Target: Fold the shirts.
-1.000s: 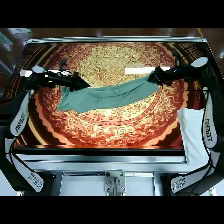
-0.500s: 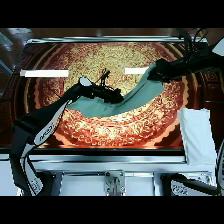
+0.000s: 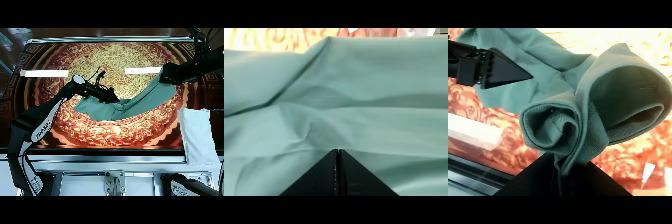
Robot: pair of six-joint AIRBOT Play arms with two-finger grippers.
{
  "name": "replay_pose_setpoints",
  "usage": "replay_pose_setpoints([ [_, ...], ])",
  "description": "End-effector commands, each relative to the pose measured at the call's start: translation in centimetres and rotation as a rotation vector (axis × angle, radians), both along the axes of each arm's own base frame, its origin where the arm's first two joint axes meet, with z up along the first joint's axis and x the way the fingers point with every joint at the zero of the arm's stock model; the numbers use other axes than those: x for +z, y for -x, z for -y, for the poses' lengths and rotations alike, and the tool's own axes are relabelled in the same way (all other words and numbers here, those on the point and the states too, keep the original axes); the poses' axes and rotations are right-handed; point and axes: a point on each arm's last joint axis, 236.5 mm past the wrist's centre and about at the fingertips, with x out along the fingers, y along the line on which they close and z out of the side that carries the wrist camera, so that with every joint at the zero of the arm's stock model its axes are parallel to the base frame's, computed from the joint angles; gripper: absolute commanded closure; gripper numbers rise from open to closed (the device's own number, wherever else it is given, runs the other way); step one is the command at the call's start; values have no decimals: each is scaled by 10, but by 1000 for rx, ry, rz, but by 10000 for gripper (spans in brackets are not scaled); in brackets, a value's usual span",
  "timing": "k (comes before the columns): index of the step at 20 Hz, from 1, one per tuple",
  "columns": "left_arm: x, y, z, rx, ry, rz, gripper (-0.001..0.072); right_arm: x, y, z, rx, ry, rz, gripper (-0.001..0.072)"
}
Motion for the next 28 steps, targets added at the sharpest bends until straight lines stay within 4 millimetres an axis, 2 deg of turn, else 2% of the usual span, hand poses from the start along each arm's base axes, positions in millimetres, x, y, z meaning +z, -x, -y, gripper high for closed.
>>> replay_pose_setpoints([
  [1, -3, 35, -3, -134, 9, -76, 672, -1, -3, 9, -20, 35, 13, 639],
  [4, -25, 36, 30, -84, -7, -77, 672, 2, -6, 5, -22, 15, 27, 639],
  [6, -28, 55, 64, -93, 57, -130, 672, 2, -6, 5, -26, 14, 25, 639],
  [8, -34, 73, 86, -118, 96, -159, 673, 3, -6, 1, -22, -2, 24, 638],
  [9, -38, 71, 89, -108, 89, -149, 673, 4, -6, 0, -19, -9, 24, 638],
  [11, -32, 47, 80, -40, 83, -102, 675, 4, -7, -1, -22, -12, 29, 638],
  [13, -10, 6, 50, 43, 69, -12, 675, 0, -13, -10, -10, -21, 33, 639],
  [14, 6, -14, 26, 78, 56, 42, 675, -5, -18, -22, 11, -30, 34, 639],
  [16, 42, -52, -36, 150, 2, 165, 675, -13, -35, -63, 76, -81, 75, 638],
  [18, 79, -75, -109, 218, -61, 248, 675, -10, -52, -125, 128, -213, 137, 639],
  [20, 106, -82, -182, 283, -142, 290, 675, -15, -60, -190, 167, -317, 177, 639],
  [21, 120, -81, -216, 319, -180, 302, 674, -27, -59, -221, 188, -338, 177, 639],
  [23, 146, -72, -264, 367, -204, 322, 674, -66, -55, -272, 195, -357, 135, 638],
  [25, 165, -56, -291, 375, -213, 326, 674, -112, -54, -312, 142, -396, 61, 638],
  [27, 177, -40, -300, 348, -220, 337, 674, -144, -59, -343, 55, -492, -3, 597],
  [28, 180, -35, -299, 328, -221, 344, 673, -154, -63, -355, 0, -555, -40, 418],
])
